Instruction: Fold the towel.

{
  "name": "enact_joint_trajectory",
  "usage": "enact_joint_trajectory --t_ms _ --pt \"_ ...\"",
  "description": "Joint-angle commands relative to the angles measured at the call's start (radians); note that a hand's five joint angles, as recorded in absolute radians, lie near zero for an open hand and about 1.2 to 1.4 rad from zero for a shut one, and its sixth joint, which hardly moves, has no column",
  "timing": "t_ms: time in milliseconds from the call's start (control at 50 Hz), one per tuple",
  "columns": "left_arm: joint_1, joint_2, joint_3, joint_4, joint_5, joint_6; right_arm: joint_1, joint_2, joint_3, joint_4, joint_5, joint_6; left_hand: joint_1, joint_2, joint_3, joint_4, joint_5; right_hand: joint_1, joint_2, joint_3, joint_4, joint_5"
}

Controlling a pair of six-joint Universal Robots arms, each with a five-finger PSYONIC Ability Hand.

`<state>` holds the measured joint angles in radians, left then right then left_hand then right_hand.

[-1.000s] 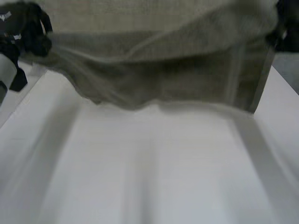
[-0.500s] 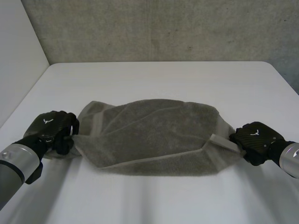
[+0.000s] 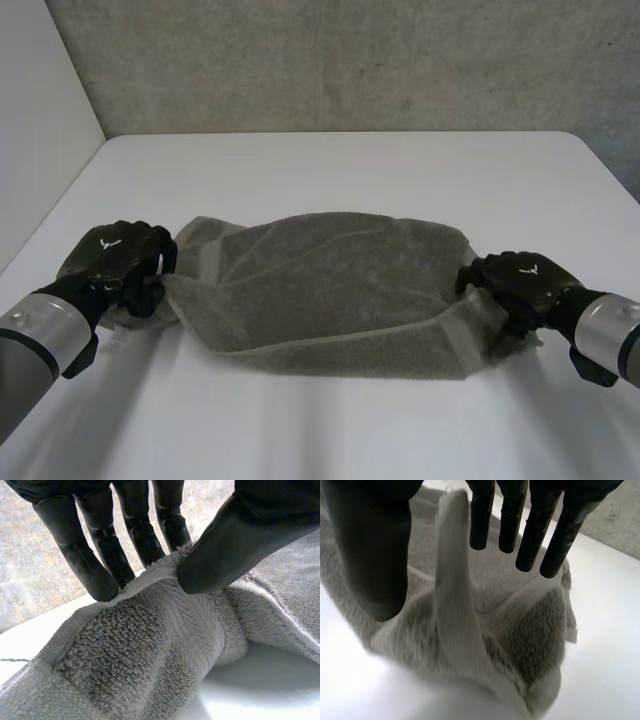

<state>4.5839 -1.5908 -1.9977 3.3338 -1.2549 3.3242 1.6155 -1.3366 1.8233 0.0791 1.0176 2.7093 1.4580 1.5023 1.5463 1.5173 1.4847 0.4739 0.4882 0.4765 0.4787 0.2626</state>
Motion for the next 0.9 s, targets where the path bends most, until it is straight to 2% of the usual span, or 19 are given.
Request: enact_joint_trajectory --t_ms 20,140,180,200,300,420,480,500,520,560,580,740,800,840,900 --pt "0.000 0.000 -0.007 0.003 0.000 0.000 0.092 0.013 -0.094 0.057 0.042 0.086 -0.062 -0.106 -0.150 -0.121 -0.263 -0.025 -0.039 -0.028 -0.030 0.012" --pt "0.000 -0.003 -0.010 0.003 0.000 0.000 0.130 0.076 -0.142 0.080 0.102 0.084 -0.062 -0.106 -0.150 -0.121 -0.263 0.093 0.078 0.090 0.088 0.129" --pt "0.001 -0.005 -0.010 0.006 0.000 0.000 0.141 0.120 -0.173 0.087 0.154 0.080 -0.062 -0.106 -0.150 -0.121 -0.263 0.175 0.160 0.172 0.170 0.211" --pt "0.001 -0.005 -0.010 0.006 0.000 0.000 0.141 0.120 -0.173 0.087 0.154 0.079 -0.062 -0.106 -0.150 -0.121 -0.263 0.175 0.160 0.172 0.170 0.212" --pt "0.003 -0.005 -0.013 0.022 0.000 0.000 0.145 0.172 -0.193 0.084 0.265 -0.006 -0.062 -0.106 -0.150 -0.121 -0.263 0.181 0.166 0.178 0.176 0.217" --pt "0.003 -0.003 -0.013 0.026 0.000 0.000 0.164 0.180 -0.191 0.077 0.303 -0.074 -0.062 -0.106 -0.150 -0.121 -0.263 0.175 0.160 0.172 0.170 0.212" --pt "0.003 -0.005 -0.012 0.027 0.000 0.000 0.170 0.180 -0.190 0.076 0.308 -0.079 -0.062 -0.106 -0.150 -0.121 -0.263 0.248 0.234 0.246 0.243 0.285" --pt "0.003 -0.005 -0.010 0.029 0.000 0.000 0.170 0.175 -0.190 0.076 0.308 -0.075 -0.062 -0.106 -0.150 -0.121 -0.263 0.434 0.420 0.432 0.429 0.471" --pt "0.003 -0.005 -0.010 0.029 0.000 0.000 0.170 0.175 -0.190 0.076 0.308 -0.075 -0.062 -0.106 -0.150 -0.121 -0.263 0.436 0.422 0.433 0.431 0.473" --pt "0.003 -0.005 -0.007 0.030 0.000 0.000 0.176 0.162 -0.191 0.070 0.302 -0.065 -0.062 -0.106 -0.150 -0.121 -0.263 0.920 0.906 0.917 0.915 0.957" --pt "0.003 -0.005 -0.007 0.030 0.000 0.000 0.176 0.162 -0.191 0.070 0.302 -0.065 -0.062 -0.106 -0.150 -0.121 -0.263 0.922 0.908 0.920 0.918 0.959" --pt "0.003 -0.005 0.046 0.038 -0.004 0.014 0.245 0.043 -0.237 -0.018 0.292 0.032 -0.062 -0.106 -0.150 -0.121 -0.263 0.922 0.908 0.920 0.918 0.959" --pt "0.006 0.014 0.108 0.026 -0.008 0.043 0.250 -0.038 -0.276 -0.082 0.289 0.060 -0.062 -0.106 -0.150 -0.121 -0.263 0.922 0.908 0.920 0.918 0.959" --pt "0.004 0.037 0.178 0.024 -0.011 0.077 0.241 -0.143 -0.306 -0.157 0.291 0.092 -0.062 -0.106 -0.150 -0.121 -0.263 0.922 0.908 0.920 0.918 0.959" --pt "0.006 0.071 0.215 0.024 -0.012 0.086 0.241 -0.199 -0.318 -0.186 0.291 0.106 -0.062 -0.106 -0.150 -0.121 -0.263 0.922 0.908 0.920 0.918 0.959"
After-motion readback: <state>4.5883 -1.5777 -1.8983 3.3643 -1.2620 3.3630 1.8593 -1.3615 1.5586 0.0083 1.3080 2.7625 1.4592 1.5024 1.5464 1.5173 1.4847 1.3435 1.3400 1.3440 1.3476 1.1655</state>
